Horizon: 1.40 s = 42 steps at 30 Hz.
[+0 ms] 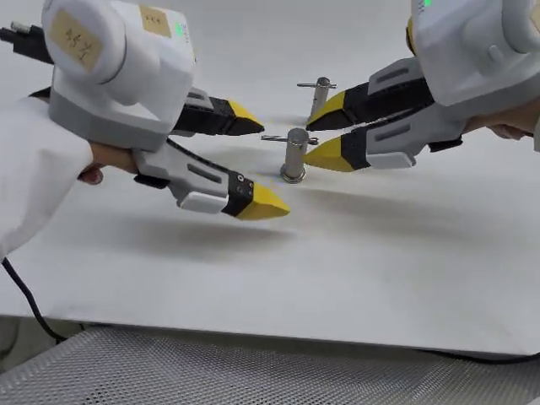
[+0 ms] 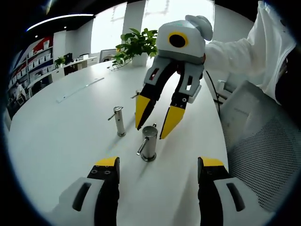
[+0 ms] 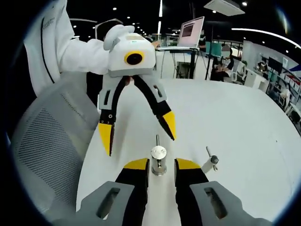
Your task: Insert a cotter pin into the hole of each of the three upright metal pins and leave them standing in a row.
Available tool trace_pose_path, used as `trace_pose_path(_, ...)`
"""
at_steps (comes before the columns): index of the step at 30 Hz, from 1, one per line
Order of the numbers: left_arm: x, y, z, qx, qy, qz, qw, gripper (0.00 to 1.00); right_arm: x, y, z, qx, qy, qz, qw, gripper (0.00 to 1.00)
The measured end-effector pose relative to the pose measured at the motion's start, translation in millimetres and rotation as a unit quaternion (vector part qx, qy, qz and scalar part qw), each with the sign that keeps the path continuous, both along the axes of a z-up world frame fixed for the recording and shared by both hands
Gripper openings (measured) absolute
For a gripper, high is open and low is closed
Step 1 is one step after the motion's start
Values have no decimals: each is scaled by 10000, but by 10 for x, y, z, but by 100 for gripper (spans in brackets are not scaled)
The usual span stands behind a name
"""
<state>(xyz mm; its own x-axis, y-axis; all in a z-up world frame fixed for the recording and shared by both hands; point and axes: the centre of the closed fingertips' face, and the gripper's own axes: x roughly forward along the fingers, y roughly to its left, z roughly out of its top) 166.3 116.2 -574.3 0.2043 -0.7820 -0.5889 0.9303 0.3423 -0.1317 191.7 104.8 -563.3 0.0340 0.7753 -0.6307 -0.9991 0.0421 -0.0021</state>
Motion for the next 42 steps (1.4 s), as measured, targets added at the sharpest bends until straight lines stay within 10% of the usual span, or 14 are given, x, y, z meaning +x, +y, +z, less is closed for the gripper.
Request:
trace_pose_path(18,-75,95,14,-41,10,571,9984,99,-7,136,-128,150,109,-283,9994,10)
trace_pose_path(28,-357,19,-20,-136,271,256,9992,99,13,151,-155,198,166,-348,9991,9)
trace_pose_path(42,-385,-38,-15,-238,234,378,9987,99,-19,113,-138,147,-46,-352,9993,7)
